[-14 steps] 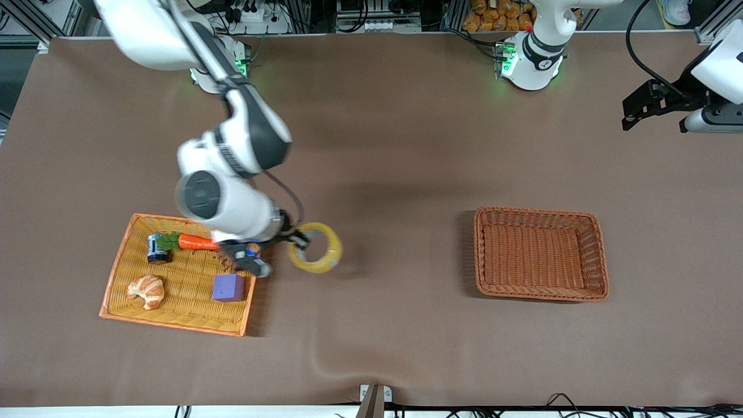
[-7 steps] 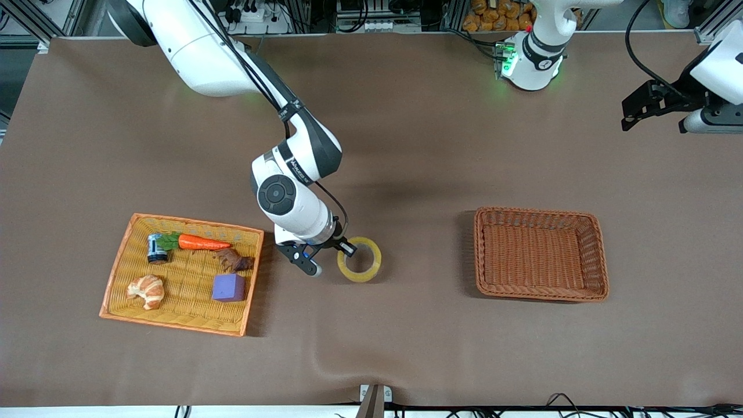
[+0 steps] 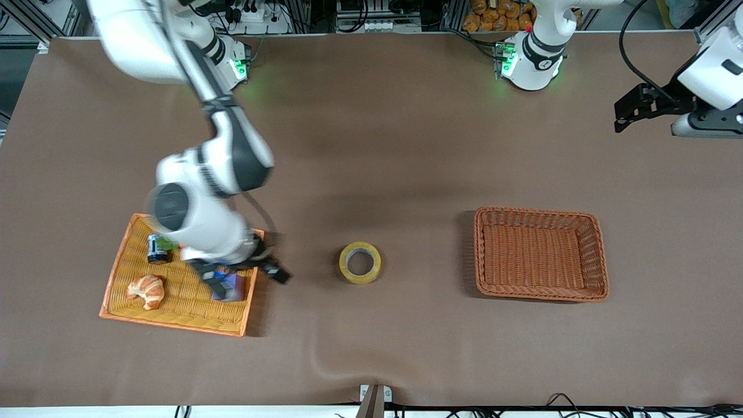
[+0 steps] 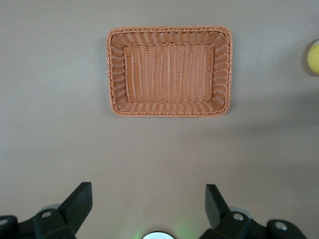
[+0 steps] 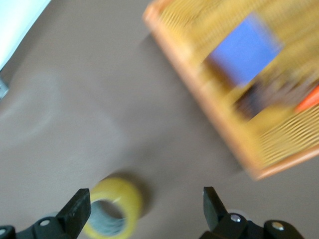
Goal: Transfer tape with both arms
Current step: 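Release the tape and retract the right gripper while the left gripper reaches the tape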
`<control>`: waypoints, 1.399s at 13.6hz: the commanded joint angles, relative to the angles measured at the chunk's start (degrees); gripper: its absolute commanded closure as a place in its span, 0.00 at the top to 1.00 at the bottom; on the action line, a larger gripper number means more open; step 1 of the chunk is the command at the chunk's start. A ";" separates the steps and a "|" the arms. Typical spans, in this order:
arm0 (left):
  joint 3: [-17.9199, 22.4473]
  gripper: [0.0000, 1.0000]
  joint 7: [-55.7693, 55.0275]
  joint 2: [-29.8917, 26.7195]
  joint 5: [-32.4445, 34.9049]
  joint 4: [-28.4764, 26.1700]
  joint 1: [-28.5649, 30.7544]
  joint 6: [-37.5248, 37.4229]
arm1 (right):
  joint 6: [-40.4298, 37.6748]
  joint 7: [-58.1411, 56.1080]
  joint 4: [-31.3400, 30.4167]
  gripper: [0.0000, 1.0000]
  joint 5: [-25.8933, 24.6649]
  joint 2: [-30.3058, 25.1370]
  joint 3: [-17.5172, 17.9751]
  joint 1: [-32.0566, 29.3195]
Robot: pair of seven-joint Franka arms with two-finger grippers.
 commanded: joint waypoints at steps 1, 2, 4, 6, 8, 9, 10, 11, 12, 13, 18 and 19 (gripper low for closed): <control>-0.32 1.00 -1.85 3.52 -0.39 -0.06 -3.57 3.29 | -6.54 -11.82 -1.53 1.00 0.78 -2.25 1.31 -7.61; -0.49 1.00 -3.78 5.45 -0.91 0.12 -5.59 5.57 | -8.49 -15.25 -2.32 1.00 0.69 -3.30 1.14 -9.81; -0.67 1.00 -14.02 10.36 -1.01 0.73 -11.64 11.02 | -9.21 -24.55 -8.61 1.00 0.34 -8.11 1.05 -13.25; -0.58 1.00 -28.43 17.99 -0.48 3.52 -18.58 16.98 | -7.11 -32.30 -16.62 1.00 -2.11 -14.62 0.79 -14.13; -0.50 1.00 -39.26 27.13 -0.48 9.84 -23.52 22.44 | -7.10 -36.70 -19.72 1.00 -7.72 -19.28 0.88 -14.93; -0.41 1.00 -44.01 31.61 -0.48 12.83 -25.97 25.60 | -7.71 -39.95 -19.73 1.00 -9.84 -20.78 0.79 -15.10; -0.06 1.00 -47.45 34.96 -0.39 14.08 -28.17 29.72 | -8.24 -42.94 -19.64 1.00 -11.25 -22.10 0.79 -15.54; 0.03 1.00 -50.01 37.61 -0.39 14.18 -29.76 34.38 | -8.42 -45.58 -19.64 1.00 -12.31 -23.68 0.79 -15.63; 0.29 1.00 -52.30 39.98 -0.39 14.18 -31.08 38.51 | -8.94 -48.30 -19.64 1.00 -13.10 -24.83 0.79 -15.72; 0.38 1.00 -54.06 42.18 -0.30 14.18 -32.05 41.69 | -9.55 -51.11 -19.47 1.00 -13.55 -26.15 0.79 -16.07; 6.61 1.00 -58.54 50.45 -0.13 14.27 -38.11 50.04 | -14.83 -55.53 -18.85 1.00 -13.55 -32.39 0.61 -16.25; 7.06 1.00 -59.95 51.60 -0.13 14.27 -38.48 52.07 | -15.53 -56.49 -18.41 1.00 -13.46 -33.01 0.61 -16.25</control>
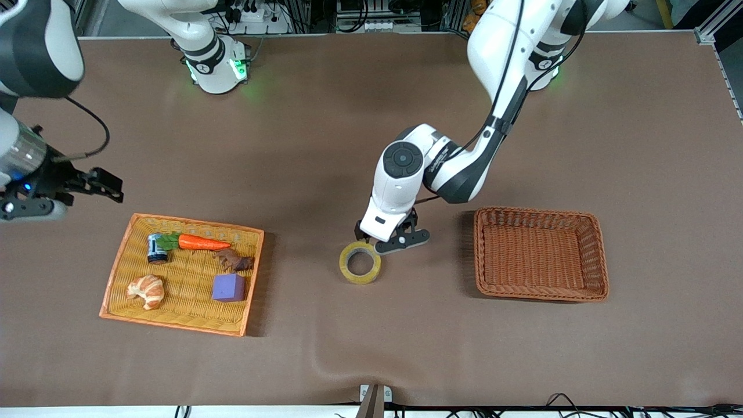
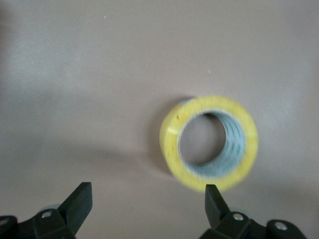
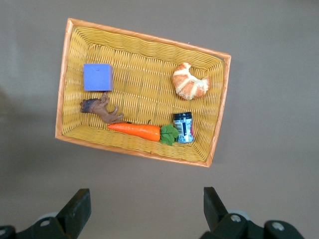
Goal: Transfer tape with both arms
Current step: 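Lower the left gripper and grasp the tape roll rim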
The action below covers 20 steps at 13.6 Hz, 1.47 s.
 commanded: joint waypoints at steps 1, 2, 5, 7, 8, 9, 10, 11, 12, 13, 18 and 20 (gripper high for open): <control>2.61 1.00 -4.11 3.76 0.23 2.47 -2.55 4.91 | -2.09 -2.39 -0.68 1.00 -0.99 -2.80 0.66 -1.03; 2.61 1.00 -4.38 4.64 0.23 2.47 -2.55 6.59 | -3.41 -2.40 0.28 1.00 -0.90 -2.80 0.66 -1.46; 2.61 0.90 -6.66 6.40 0.14 2.47 -2.55 9.23 | -6.05 -2.14 3.18 1.00 -0.20 -2.80 0.84 -2.35; 2.61 0.74 -8.32 7.28 0.14 2.56 -2.55 10.38 | -8.51 -2.13 5.29 1.00 -0.11 -2.71 0.92 -2.35; 2.61 0.72 -9.90 7.72 0.14 3.00 -2.55 10.99 | -8.60 -2.13 5.47 1.00 -0.11 -2.71 0.84 -2.35; 2.52 0.67 -11.05 8.33 0.14 3.61 -2.55 11.00 | -8.60 -2.13 5.48 1.00 -0.11 -2.71 0.92 -2.35; 2.52 0.61 -11.76 8.60 0.14 4.14 -2.55 11.00 | -8.60 -1.79 5.48 1.00 -0.11 -2.71 1.01 -2.35; 2.52 0.46 -12.55 9.04 0.05 4.40 -2.55 11.00 | -9.30 -1.52 5.48 1.00 -0.11 -2.97 1.01 -2.26; 2.52 0.26 -13.77 9.13 0.05 4.32 -2.55 11.08 | -10.09 -1.52 5.56 1.00 -0.11 -3.41 0.93 -2.35; 2.52 0.06 -14.31 9.13 0.05 4.32 -2.55 11.09 | -10.10 -1.52 5.56 1.00 -0.20 -3.50 0.75 -2.35; 2.96 0.00 -14.05 3.79 0.58 3.09 -1.85 10.21 | -9.66 -1.43 5.48 1.00 -0.46 -3.50 1.36 -1.91; 2.96 0.00 -13.26 -2.09 3.72 0.11 -0.88 8.03 | -9.31 -1.52 5.48 1.00 -0.20 -3.33 1.28 -1.91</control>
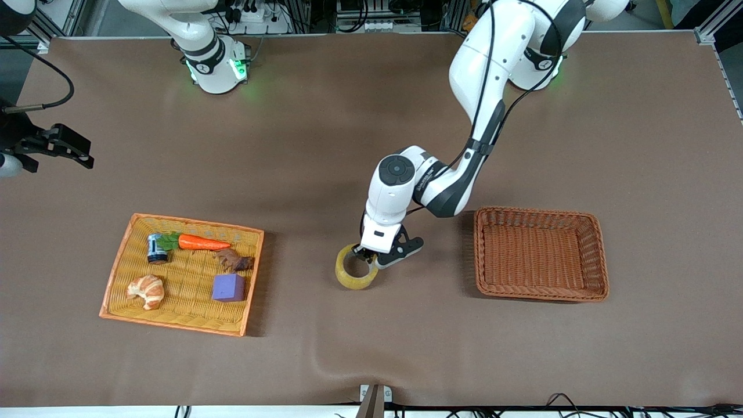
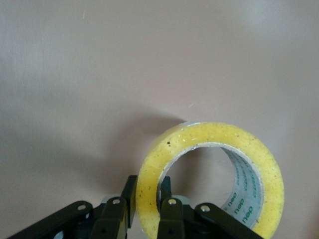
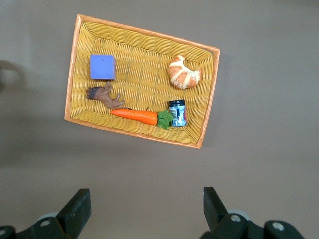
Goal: Transfer tape with both arms
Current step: 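Carry the tape roll with the left gripper into the wicker basket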
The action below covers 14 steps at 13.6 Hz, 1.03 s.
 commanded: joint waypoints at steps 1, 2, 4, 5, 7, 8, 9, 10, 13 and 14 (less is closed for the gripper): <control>0.23 0.00 0.53 -10.26 4.04 -4.06 1.88 -6.34 | -0.06 -0.10 -0.10 1.00 -0.18 -0.62 0.68 -0.63; 0.14 0.00 2.89 -13.42 4.14 -4.33 3.11 -10.46 | 0.38 -0.10 -0.10 1.00 -0.18 -0.62 0.76 -0.28; 0.05 0.00 8.95 -19.48 4.05 -5.38 5.66 -18.99 | 1.08 -0.10 -0.10 1.00 -0.53 -0.36 0.68 1.04; -0.21 0.00 12.20 -22.56 3.88 -6.34 7.50 -22.08 | 1.09 -0.10 -0.27 1.00 -0.53 -0.36 0.76 1.13; -0.39 0.00 21.68 -28.89 3.35 -11.15 11.81 -26.74 | 1.61 -0.10 -0.10 1.00 -0.62 -0.36 0.77 1.22; -0.39 0.00 27.21 -32.49 3.43 -15.71 14.44 -27.20 | 2.48 -0.10 -0.44 1.00 -0.54 -0.36 0.77 1.40; -0.39 0.00 31.70 -35.39 3.44 -19.76 17.51 -27.12 | 2.23 -0.10 -0.80 1.00 -0.53 -0.27 0.77 1.40; -0.39 0.00 35.31 -36.90 3.35 -22.67 19.98 -27.12 | 1.97 -0.18 -0.80 1.00 -0.53 -0.27 0.68 1.40; -0.48 0.00 39.47 -37.36 3.35 -29.35 27.27 -24.50 | 1.70 -0.19 -1.06 1.00 -0.53 -0.36 0.68 1.40; -0.48 0.00 41.48 -37.44 3.26 -32.60 29.12 -21.43 | 1.96 -0.10 -1.06 1.00 -0.62 -0.27 0.68 1.40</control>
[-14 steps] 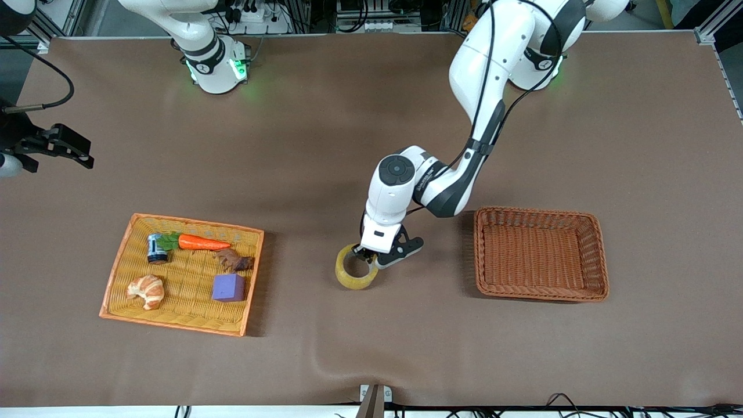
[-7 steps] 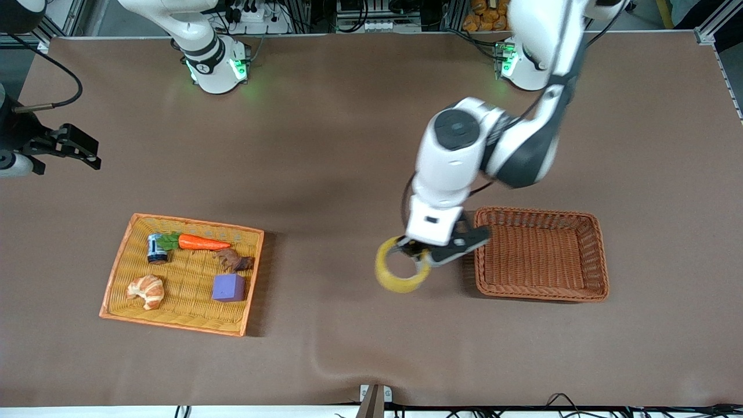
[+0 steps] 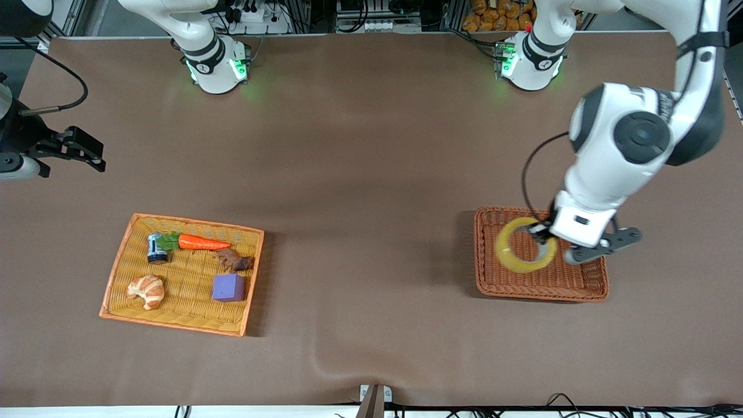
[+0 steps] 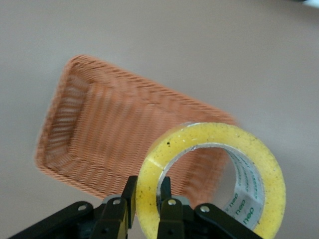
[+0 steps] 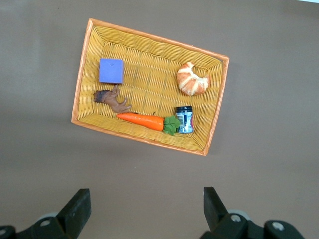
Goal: Transfer tape with both arms
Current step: 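Carry the tape roll with the left gripper into the wicker basket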
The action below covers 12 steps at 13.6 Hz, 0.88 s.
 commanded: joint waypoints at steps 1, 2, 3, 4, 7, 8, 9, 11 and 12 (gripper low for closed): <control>-1.00 0.00 3.66 -2.01 0.56 -10.18 4.74 8.77 | 0.50 -0.09 -0.43 1.00 -0.54 -0.38 -0.05 0.32; -1.00 0.00 3.93 -1.49 0.47 -13.43 5.54 12.98 | 0.59 -0.09 -0.43 1.00 -0.54 -0.29 0.04 0.33; -1.00 0.00 3.94 -1.13 0.47 -16.42 5.99 16.77 | 0.59 -0.09 -0.43 1.00 -0.54 -0.29 0.04 0.33; -1.00 0.00 4.11 -0.87 0.56 -18.63 7.03 19.59 | 0.50 -0.09 -0.43 1.00 -0.63 -0.29 0.04 0.33; -1.00 0.00 5.08 1.94 0.47 -19.62 8.63 21.46 | 0.24 -0.18 -0.43 1.00 -0.63 -0.37 -0.05 0.41; -1.00 0.01 5.08 2.47 0.56 -19.53 8.71 21.46 | 0.33 -0.09 -0.26 1.00 -0.63 -0.38 -0.05 0.41; -0.92 0.39 5.17 3.08 0.56 -19.09 8.71 21.46 | 0.68 -0.09 -0.34 1.00 -0.63 -0.29 0.04 0.50; -0.92 1.00 6.83 3.35 0.56 -17.34 8.71 21.38 | 0.94 -0.09 -0.26 1.00 -0.80 -0.20 -0.05 1.20; -0.92 1.00 6.58 3.09 0.56 -15.50 8.63 20.59 | 0.86 -0.09 -0.34 1.00 -0.81 -0.20 -0.05 1.12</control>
